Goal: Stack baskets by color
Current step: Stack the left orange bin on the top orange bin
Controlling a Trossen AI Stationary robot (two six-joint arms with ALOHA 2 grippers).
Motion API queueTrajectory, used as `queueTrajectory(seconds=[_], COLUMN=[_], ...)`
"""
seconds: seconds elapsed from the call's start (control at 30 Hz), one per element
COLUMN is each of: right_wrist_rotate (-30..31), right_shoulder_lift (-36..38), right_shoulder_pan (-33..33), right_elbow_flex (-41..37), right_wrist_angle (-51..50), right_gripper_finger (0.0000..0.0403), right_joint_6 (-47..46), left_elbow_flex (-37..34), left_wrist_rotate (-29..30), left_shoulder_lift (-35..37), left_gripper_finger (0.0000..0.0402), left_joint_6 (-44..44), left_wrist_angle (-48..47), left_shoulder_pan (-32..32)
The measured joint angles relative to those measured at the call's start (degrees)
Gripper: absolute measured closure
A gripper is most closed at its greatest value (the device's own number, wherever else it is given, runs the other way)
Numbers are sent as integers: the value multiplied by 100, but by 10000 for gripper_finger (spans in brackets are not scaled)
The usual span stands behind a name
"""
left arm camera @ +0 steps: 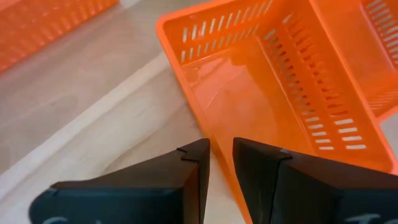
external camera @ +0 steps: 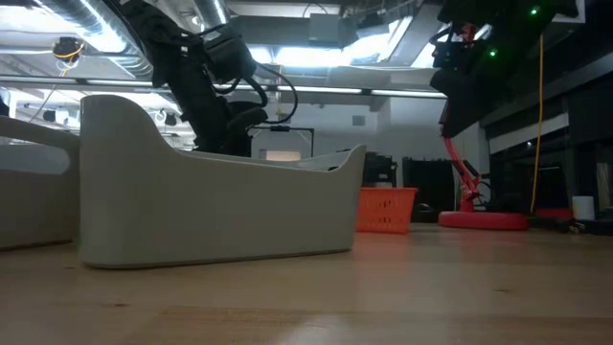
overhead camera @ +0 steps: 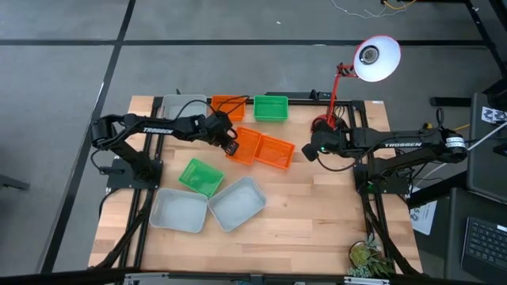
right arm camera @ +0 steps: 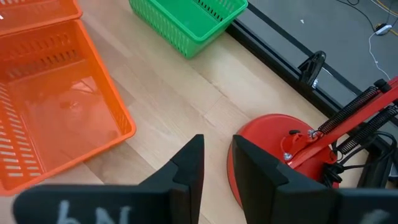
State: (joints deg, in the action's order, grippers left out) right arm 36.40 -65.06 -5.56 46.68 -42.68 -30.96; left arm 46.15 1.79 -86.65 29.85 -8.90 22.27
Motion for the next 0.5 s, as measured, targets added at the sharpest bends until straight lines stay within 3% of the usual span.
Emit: queueTrajectory(seconds=[0.5], right_wrist_rotate=[2], right_shoulder_lift=[-4], right_shoulder_pan=[-6], right_elbow_flex=[-282], right_wrist_angle=[22], right_gripper_finger=[319], right_joint_6=[-15], left_elbow_flex=[0], left_wrist_rotate=[23], left_shoulder_lift=[-33], left_gripper_finger=[343], left_joint_6=[-35], left_wrist_angle=[-254], left_shoulder_pan=[-3])
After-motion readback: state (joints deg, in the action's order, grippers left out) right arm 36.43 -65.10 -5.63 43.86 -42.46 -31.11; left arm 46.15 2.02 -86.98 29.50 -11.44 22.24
